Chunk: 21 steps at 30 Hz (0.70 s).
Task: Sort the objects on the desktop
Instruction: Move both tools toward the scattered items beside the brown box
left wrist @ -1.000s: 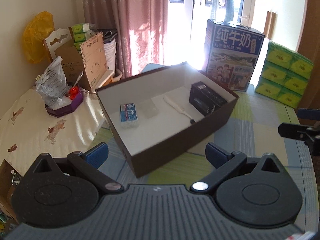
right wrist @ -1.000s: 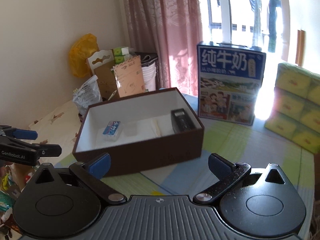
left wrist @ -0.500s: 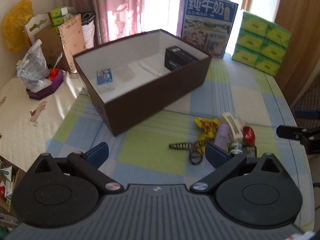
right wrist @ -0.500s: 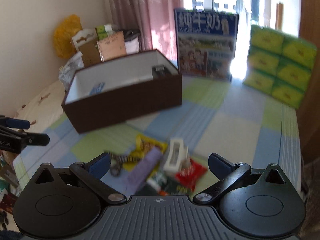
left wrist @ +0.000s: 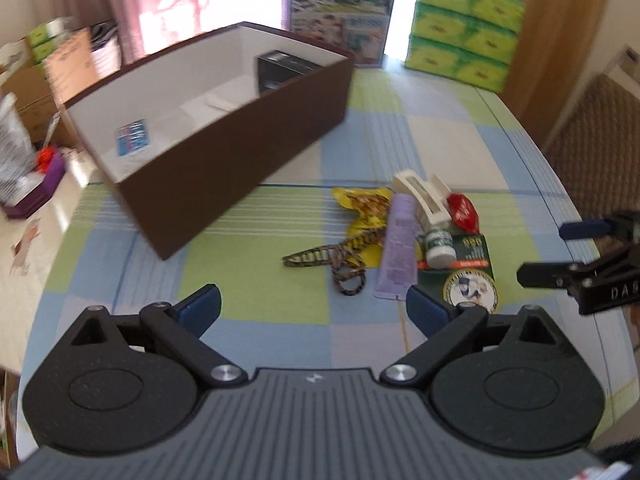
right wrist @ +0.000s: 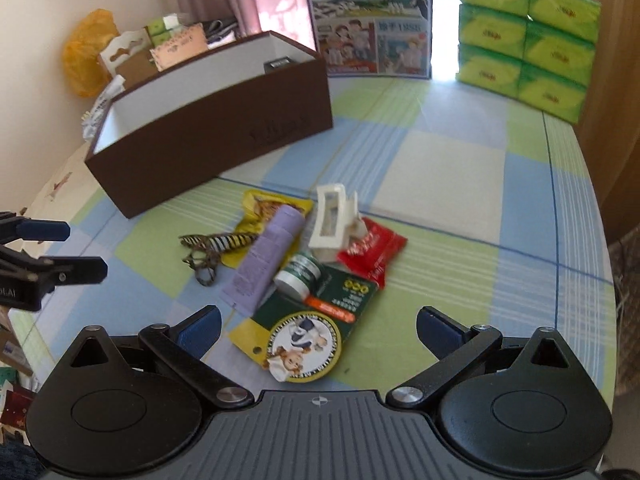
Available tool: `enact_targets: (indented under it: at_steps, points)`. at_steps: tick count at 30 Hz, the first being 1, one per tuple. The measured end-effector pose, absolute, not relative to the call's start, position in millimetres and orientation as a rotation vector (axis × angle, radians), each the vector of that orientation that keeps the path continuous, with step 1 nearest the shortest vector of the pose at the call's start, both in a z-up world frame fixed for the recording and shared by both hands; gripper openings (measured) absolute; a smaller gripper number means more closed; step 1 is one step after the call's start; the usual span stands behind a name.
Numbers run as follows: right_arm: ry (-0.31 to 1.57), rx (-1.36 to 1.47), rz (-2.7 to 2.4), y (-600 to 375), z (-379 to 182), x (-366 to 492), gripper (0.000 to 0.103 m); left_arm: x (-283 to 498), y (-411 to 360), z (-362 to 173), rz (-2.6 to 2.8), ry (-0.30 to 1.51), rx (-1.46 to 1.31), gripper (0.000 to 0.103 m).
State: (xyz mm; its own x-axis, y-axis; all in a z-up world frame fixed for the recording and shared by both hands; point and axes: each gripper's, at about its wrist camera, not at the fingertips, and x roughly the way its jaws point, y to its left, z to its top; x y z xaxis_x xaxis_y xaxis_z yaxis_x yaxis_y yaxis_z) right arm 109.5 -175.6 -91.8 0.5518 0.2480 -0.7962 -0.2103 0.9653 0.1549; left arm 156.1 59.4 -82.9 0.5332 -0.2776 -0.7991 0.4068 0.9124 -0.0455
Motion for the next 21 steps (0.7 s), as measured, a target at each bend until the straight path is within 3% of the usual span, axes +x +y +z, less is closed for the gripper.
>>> enact_targets:
  at_steps: [21]
  points:
    - [1.099,0.155,-0.007,-209.8,-133.7,101.8,0.101,220.5,9.6,-159.4,-0.825,0.874,0.575,0.092]
